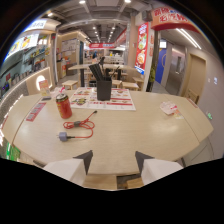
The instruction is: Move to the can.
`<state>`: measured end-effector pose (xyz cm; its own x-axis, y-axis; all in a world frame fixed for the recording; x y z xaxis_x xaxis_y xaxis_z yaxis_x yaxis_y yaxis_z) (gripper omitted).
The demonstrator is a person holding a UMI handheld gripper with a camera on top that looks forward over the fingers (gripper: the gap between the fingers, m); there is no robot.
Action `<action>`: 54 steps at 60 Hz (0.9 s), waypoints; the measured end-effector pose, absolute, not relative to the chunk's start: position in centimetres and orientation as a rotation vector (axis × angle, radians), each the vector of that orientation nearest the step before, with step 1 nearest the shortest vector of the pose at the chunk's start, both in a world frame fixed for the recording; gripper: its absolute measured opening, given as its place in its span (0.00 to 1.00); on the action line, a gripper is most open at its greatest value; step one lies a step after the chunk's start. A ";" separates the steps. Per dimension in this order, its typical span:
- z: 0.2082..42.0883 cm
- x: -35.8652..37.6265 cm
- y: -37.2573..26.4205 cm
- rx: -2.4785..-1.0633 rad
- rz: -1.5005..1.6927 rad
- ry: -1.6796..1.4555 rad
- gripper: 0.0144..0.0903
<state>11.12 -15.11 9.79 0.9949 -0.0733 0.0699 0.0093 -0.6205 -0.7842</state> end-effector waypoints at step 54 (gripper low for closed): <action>7.5 -10.5 2.9 -2.226 -0.030 -0.037 0.92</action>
<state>-10.52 2.89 7.52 0.9993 0.0158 0.0348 0.0372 -0.6091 -0.7922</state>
